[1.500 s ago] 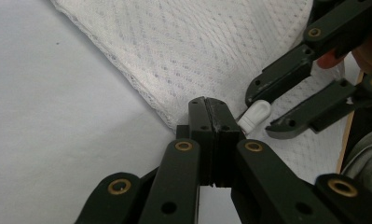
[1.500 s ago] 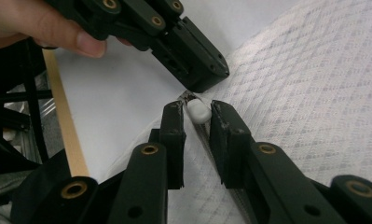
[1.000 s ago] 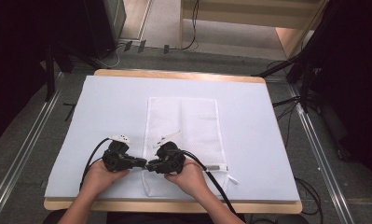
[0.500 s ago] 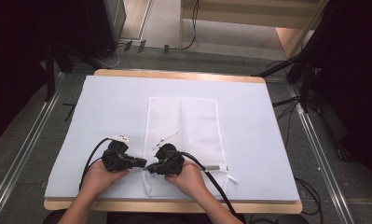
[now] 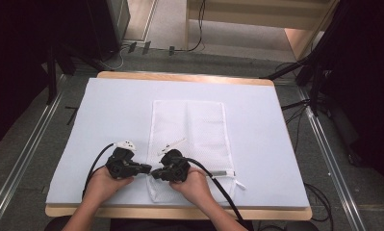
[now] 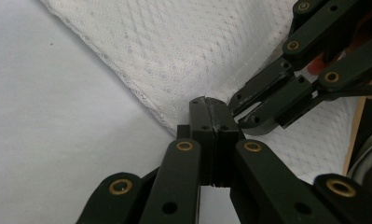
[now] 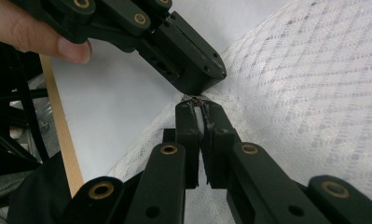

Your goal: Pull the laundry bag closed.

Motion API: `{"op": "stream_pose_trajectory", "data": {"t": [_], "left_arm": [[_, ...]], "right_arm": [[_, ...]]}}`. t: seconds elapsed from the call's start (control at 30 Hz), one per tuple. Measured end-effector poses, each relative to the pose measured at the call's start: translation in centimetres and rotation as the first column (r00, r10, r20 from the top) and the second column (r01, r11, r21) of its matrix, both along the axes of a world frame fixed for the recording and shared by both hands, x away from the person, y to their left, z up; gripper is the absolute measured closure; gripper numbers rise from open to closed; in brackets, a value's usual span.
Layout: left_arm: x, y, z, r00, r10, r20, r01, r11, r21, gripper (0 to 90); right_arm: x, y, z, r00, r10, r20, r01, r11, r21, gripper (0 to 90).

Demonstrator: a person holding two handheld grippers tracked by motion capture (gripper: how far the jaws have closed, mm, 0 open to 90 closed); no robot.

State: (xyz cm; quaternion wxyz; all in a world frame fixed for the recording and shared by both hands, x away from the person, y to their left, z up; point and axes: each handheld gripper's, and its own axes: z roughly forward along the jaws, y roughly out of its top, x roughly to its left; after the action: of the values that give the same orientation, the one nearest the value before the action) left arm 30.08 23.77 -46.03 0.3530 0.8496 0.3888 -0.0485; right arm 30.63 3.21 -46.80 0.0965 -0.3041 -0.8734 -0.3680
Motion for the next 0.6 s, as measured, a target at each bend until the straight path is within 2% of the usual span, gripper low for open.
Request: {"op": "stream_pose_trajectory", "data": {"t": [0.6], "left_arm": [[0.1, 0.1, -0.1, 1.0, -0.004, -0.006, 0.004, 1.0, -0.003, 90.0]], "right_arm": [[-0.3, -1.2, 0.0, 0.9996, -0.029, 0.001, 0.029, 1.0, 0.003, 88.2]]}}
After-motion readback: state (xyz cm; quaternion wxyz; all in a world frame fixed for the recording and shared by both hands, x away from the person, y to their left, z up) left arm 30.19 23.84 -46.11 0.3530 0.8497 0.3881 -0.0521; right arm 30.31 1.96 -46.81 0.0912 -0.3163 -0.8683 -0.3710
